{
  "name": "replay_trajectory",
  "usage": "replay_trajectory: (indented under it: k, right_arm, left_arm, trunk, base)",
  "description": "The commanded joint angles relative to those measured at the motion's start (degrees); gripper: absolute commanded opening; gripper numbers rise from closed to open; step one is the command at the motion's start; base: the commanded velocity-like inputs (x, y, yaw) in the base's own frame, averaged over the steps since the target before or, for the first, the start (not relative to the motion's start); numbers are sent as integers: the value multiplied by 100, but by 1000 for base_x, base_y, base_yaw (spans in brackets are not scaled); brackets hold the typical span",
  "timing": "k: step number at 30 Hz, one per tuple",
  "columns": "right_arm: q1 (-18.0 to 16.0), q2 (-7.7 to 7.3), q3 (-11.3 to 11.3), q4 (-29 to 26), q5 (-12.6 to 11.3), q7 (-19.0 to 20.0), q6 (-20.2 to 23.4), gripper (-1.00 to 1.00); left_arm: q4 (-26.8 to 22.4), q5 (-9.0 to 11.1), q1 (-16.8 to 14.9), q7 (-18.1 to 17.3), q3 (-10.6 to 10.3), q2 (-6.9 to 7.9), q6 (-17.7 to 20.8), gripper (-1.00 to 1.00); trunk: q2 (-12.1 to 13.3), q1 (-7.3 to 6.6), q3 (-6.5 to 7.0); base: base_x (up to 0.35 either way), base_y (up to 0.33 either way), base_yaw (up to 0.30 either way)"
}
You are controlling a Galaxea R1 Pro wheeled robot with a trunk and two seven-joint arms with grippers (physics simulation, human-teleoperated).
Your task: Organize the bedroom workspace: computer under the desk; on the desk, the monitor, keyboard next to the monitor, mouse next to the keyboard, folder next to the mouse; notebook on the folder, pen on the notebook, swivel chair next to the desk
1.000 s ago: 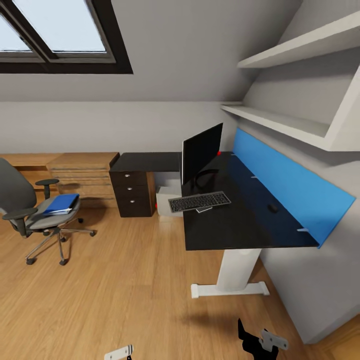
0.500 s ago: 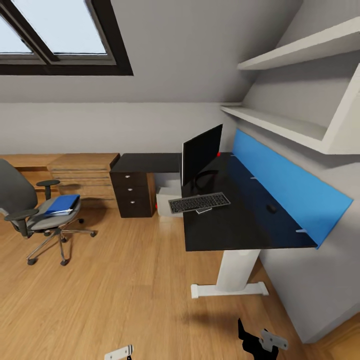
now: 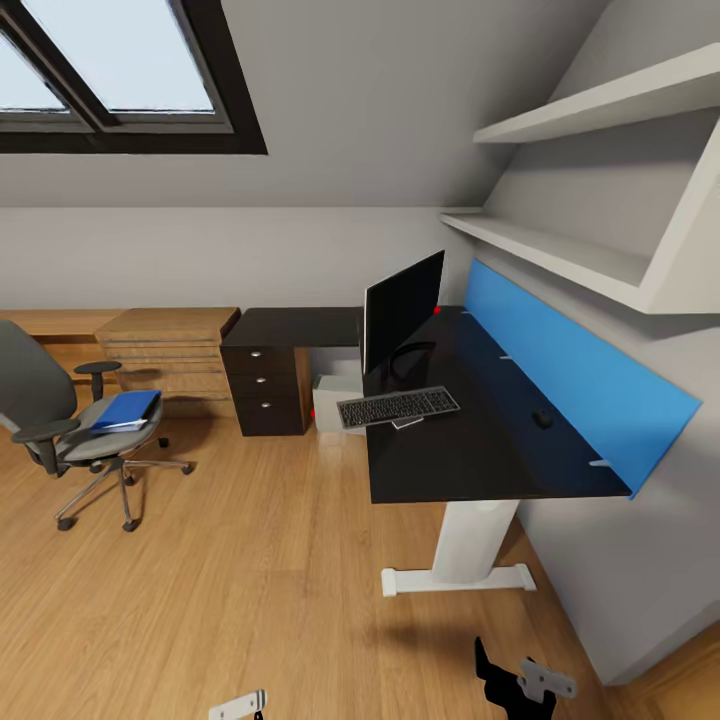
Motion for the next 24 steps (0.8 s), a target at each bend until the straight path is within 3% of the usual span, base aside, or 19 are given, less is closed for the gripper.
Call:
replay_trajectory:
  k: [1,6,20,24]
  right_arm:
    - [-7,-1,-46,11,1,57,-16,100]
    - [-7,-2,-46,18,125,54,-14,100]
    - [-7,6,-46,27,133,58,-16,100]
    - [-7,8,-45,27,133,55,-16,100]
  left_arm:
    - [2,60,-5,38,-40,5,-30,100]
    - [2,60,-4,38,-40,5,-30,100]
    - [2,60,-4,38,-40,5,-30,100]
    - [2,60,-5,33,-40,5,-30,100]
  trunk:
    - [33,-21,9]
    - [234,-130,99]
    - [795,-438,350]
    - [795,-438,350]
  base:
    - [0,0,0]
    - [0,0,0]
    - [0,0,0]
    - [0,0,0]
